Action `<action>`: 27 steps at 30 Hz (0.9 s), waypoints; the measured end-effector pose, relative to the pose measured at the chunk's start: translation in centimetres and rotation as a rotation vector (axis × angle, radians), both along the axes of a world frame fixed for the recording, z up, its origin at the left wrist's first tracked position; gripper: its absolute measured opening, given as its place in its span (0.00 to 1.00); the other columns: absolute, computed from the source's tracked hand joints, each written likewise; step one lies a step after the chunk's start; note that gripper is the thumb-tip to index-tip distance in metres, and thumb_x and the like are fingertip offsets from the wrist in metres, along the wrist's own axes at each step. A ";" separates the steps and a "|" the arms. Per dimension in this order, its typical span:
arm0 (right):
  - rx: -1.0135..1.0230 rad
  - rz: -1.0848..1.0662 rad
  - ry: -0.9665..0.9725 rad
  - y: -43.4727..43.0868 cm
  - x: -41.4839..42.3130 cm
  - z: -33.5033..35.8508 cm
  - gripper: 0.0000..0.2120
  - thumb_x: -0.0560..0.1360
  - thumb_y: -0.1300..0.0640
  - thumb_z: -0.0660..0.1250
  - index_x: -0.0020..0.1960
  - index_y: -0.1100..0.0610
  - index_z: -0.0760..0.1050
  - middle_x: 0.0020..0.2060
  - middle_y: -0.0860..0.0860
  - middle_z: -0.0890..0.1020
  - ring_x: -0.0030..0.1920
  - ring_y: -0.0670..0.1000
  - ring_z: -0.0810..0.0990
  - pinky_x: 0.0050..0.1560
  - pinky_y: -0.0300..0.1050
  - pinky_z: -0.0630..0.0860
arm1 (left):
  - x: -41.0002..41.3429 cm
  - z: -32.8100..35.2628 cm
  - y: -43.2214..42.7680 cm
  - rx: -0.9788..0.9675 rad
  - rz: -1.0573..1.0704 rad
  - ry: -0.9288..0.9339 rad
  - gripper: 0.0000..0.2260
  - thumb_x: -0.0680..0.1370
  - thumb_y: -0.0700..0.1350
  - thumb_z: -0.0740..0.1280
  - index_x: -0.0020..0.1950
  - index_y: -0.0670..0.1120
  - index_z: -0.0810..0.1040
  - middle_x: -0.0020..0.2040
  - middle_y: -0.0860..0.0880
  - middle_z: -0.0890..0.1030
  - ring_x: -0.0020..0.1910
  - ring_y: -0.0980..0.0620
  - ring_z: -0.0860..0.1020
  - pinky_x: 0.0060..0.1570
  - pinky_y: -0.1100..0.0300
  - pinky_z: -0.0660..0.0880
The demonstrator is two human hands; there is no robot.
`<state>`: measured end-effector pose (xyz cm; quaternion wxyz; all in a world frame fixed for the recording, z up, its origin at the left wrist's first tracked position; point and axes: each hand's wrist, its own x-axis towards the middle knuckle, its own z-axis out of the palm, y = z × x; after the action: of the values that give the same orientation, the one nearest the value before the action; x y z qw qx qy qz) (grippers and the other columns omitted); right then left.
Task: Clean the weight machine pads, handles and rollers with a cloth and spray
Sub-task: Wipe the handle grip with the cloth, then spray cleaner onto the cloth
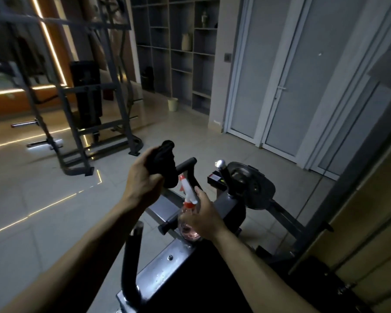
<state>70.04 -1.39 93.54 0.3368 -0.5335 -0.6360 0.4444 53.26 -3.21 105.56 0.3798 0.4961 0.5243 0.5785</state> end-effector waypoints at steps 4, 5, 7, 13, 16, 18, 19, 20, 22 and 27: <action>0.073 -0.164 -0.033 0.0 -2.0 -1.6 0.08 0.75 0.50 0.74 0.51 0.45 0.76 0.39 0.45 0.82 0.41 0.45 0.81 0.42 0.42 0.76 | -3.1 -0.8 -1.0 -0.019 0.063 -0.051 0.30 0.72 0.21 0.62 0.65 0.50 0.75 0.55 0.45 0.80 0.56 0.45 0.81 0.49 0.50 0.84; 0.102 -0.207 -0.055 0.0 -2.5 -1.3 0.06 0.76 0.49 0.73 0.48 0.45 0.76 0.37 0.44 0.82 0.40 0.47 0.81 0.41 0.45 0.76 | -4.3 -1.2 -1.2 -0.041 0.082 -0.069 0.30 0.73 0.22 0.62 0.67 0.48 0.75 0.57 0.42 0.79 0.55 0.40 0.81 0.42 0.51 0.84; 0.182 -0.249 -0.101 -0.1 -3.6 -0.4 0.07 0.77 0.46 0.72 0.47 0.48 0.77 0.37 0.45 0.82 0.40 0.48 0.82 0.41 0.48 0.78 | -6.0 -1.6 -1.7 -0.099 0.129 -0.075 0.28 0.74 0.22 0.62 0.67 0.48 0.74 0.55 0.43 0.79 0.50 0.42 0.82 0.34 0.57 0.82; 0.257 -0.151 0.039 -0.6 -10.6 8.0 0.11 0.79 0.44 0.71 0.55 0.50 0.78 0.43 0.48 0.84 0.43 0.50 0.84 0.45 0.56 0.84 | -12.0 -2.7 -3.2 -0.293 0.164 -0.318 0.16 0.78 0.28 0.64 0.54 0.49 0.75 0.50 0.41 0.83 0.42 0.49 0.87 0.45 0.50 0.83; 0.301 -0.099 0.041 -1.4 -16.5 10.9 0.13 0.80 0.42 0.69 0.57 0.50 0.77 0.45 0.50 0.83 0.45 0.51 0.83 0.45 0.55 0.83 | -17.3 -3.1 -3.8 -0.343 0.073 -0.453 0.16 0.76 0.33 0.71 0.62 0.42 0.76 0.56 0.37 0.84 0.47 0.46 0.87 0.45 0.52 0.83; 0.331 -0.101 0.039 -2.0 -20.4 11.3 0.17 0.80 0.40 0.67 0.61 0.51 0.77 0.47 0.49 0.82 0.48 0.50 0.82 0.47 0.50 0.80 | -20.7 -2.9 -4.4 -0.353 -0.001 -0.517 0.17 0.74 0.40 0.75 0.62 0.42 0.77 0.58 0.39 0.84 0.50 0.46 0.87 0.48 0.53 0.83; 0.333 -0.125 0.044 -2.3 -23.2 10.9 0.19 0.80 0.39 0.67 0.63 0.51 0.76 0.48 0.49 0.81 0.48 0.49 0.81 0.48 0.48 0.78 | -23.1 -3.2 -4.6 -0.353 -0.027 -0.537 0.19 0.73 0.45 0.77 0.61 0.42 0.78 0.57 0.41 0.85 0.51 0.46 0.86 0.49 0.52 0.83; 0.342 -0.159 0.061 -2.6 -25.2 10.4 0.20 0.80 0.39 0.66 0.64 0.52 0.76 0.47 0.49 0.81 0.48 0.48 0.81 0.47 0.47 0.78 | -25.1 -3.4 -4.7 -0.349 -0.054 -0.542 0.22 0.71 0.51 0.78 0.60 0.43 0.79 0.55 0.42 0.85 0.52 0.47 0.86 0.51 0.52 0.82; 0.377 -0.219 0.112 -3.3 -29.3 9.1 0.15 0.81 0.41 0.66 0.59 0.51 0.75 0.43 0.49 0.80 0.42 0.47 0.81 0.40 0.45 0.77 | -28.9 -4.2 -4.6 -0.365 -0.095 -0.509 0.28 0.68 0.60 0.76 0.59 0.43 0.80 0.53 0.43 0.85 0.53 0.47 0.86 0.53 0.51 0.81; 0.432 -0.450 0.183 -4.2 -36.9 4.0 0.06 0.81 0.45 0.68 0.49 0.44 0.71 0.41 0.46 0.79 0.39 0.42 0.82 0.37 0.38 0.79 | -35.4 -6.3 -2.3 -0.475 -0.138 -0.505 0.27 0.71 0.67 0.72 0.60 0.49 0.83 0.53 0.46 0.87 0.49 0.48 0.87 0.45 0.54 0.80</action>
<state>33.18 -5.59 97.59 0.5877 -0.5350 -0.5487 0.2596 17.91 -5.54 99.22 0.6407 0.2695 0.4988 0.5177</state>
